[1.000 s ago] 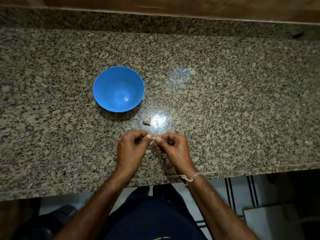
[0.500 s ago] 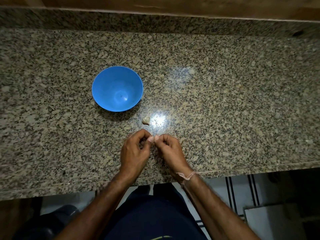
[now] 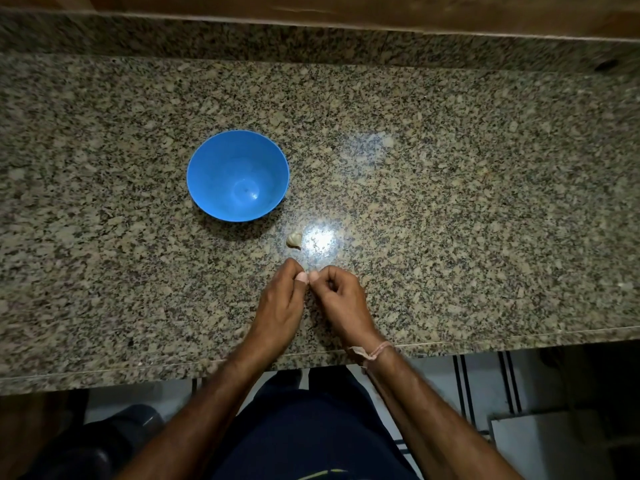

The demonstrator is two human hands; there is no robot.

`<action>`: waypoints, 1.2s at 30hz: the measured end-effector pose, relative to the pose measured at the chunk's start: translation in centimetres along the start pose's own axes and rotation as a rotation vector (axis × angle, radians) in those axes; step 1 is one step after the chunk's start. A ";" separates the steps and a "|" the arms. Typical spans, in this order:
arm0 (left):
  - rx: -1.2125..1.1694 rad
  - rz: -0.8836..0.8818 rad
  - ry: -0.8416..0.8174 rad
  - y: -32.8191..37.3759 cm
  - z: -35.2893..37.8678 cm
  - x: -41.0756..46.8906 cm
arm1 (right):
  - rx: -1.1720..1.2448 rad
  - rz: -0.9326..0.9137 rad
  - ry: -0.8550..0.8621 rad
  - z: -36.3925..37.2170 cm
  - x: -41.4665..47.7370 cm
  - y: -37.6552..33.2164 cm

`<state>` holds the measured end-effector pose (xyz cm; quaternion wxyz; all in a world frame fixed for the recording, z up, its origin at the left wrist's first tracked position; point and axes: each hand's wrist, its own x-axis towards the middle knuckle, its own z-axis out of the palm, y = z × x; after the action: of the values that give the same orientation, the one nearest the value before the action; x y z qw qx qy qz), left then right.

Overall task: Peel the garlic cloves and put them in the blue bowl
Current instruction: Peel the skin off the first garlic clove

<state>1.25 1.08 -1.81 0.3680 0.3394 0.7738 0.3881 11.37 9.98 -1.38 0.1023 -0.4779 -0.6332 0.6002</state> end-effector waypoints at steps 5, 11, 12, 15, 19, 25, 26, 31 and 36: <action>-0.567 -0.477 -0.219 0.2 -0.4 0.6 | -0.076 -0.131 -0.001 0.0 -0.4 0.3; -0.104 -0.115 0.000 0.4 -0.1 0.1 | 0.254 0.156 -0.154 -0.3 0.3 -0.5; -0.113 -0.125 0.003 0.4 0.0 0.1 | 0.303 0.185 -0.173 -0.3 0.2 -0.6; -0.480 -0.376 -0.088 0.9 -0.2 0.9 | 0.164 0.004 -0.114 -0.3 0.0 -0.7; -0.250 -0.143 -0.071 1.3 -0.8 0.7 | 0.316 0.138 -0.114 0.1 -0.1 -1.1; -0.188 -0.092 0.037 1.0 -0.2 0.4 | 0.275 0.133 -0.094 0.6 -0.5 -1.1; -0.261 -0.141 0.021 1.2 -0.3 0.5 | 0.154 0.021 -0.051 0.7 -0.7 -1.0; -0.269 -0.165 -0.070 1.5 -0.7 0.9 | -0.203 -0.254 0.057 0.5 -0.3 -0.5; 0.138 0.039 0.041 0.2 -0.6 0.9 | -0.074 0.037 -0.066 0.4 -0.1 -1.0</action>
<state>0.32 1.70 -1.69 0.3199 0.3709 0.7994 0.3478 10.65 9.86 -0.59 0.0523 -0.4731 -0.6491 0.5934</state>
